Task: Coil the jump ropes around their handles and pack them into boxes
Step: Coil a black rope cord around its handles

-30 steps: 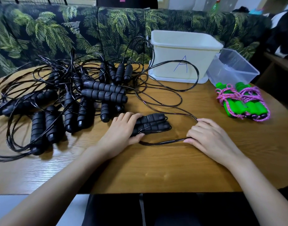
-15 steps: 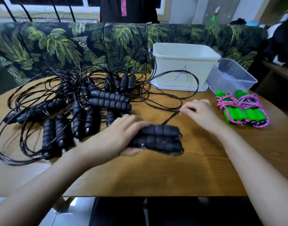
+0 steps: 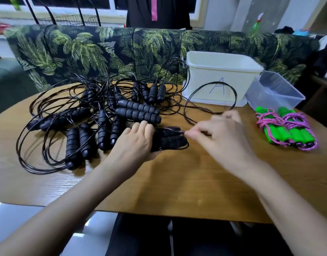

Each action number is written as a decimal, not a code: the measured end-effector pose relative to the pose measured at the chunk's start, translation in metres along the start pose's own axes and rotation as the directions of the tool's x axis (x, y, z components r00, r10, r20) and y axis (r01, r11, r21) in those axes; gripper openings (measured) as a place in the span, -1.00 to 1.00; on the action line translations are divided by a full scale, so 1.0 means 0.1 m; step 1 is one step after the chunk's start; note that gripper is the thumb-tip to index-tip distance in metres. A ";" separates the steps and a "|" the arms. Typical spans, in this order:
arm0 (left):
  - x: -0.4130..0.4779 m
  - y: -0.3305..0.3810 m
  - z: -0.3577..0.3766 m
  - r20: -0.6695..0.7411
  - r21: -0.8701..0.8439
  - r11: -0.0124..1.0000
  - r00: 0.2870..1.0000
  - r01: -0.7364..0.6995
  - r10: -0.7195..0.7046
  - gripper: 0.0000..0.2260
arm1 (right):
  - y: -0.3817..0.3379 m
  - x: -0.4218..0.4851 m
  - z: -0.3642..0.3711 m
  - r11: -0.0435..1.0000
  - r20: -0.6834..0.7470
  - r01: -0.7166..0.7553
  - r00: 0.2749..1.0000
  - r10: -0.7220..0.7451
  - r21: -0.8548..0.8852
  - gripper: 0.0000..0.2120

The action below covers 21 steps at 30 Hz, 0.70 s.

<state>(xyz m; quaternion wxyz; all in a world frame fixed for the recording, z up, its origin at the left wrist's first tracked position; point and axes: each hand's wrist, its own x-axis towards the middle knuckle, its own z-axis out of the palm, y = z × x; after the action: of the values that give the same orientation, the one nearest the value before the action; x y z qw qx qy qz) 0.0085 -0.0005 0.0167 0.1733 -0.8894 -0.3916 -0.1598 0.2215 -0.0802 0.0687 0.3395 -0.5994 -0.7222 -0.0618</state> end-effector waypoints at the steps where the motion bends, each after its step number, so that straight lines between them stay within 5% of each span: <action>1: 0.01 0.01 -0.01 0.001 -0.017 0.999 0.999 0.033 -0.033 -0.55 | -0.05 -0.11 0.03 1.000 0.009 -0.001 1.000 0.001 0.016 -0.72; 7: 0.06 0.10 -0.03 0.039 -0.215 0.967 0.990 0.140 -0.134 -0.52 | -0.13 -0.57 0.37 0.950 0.038 -0.171 0.985 0.167 0.260 -0.76; 12: 0.07 0.13 -0.06 0.092 -0.338 0.920 0.979 0.200 -0.179 -0.21 | -0.03 -0.64 0.53 0.804 0.195 -0.412 0.911 0.363 0.430 -0.90; 21: -0.04 0.26 -0.03 0.335 -0.745 0.587 0.939 0.317 -0.081 -0.39 | 0.07 -0.60 0.65 0.691 0.213 -0.481 0.872 0.440 0.540 -0.91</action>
<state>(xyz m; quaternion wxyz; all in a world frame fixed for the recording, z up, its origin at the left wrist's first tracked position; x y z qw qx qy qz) 0.0248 -0.0210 0.0128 -0.3091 -0.8368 -0.3982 -0.2136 0.2038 -0.0954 -0.0163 0.4852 -0.6309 -0.5433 0.2671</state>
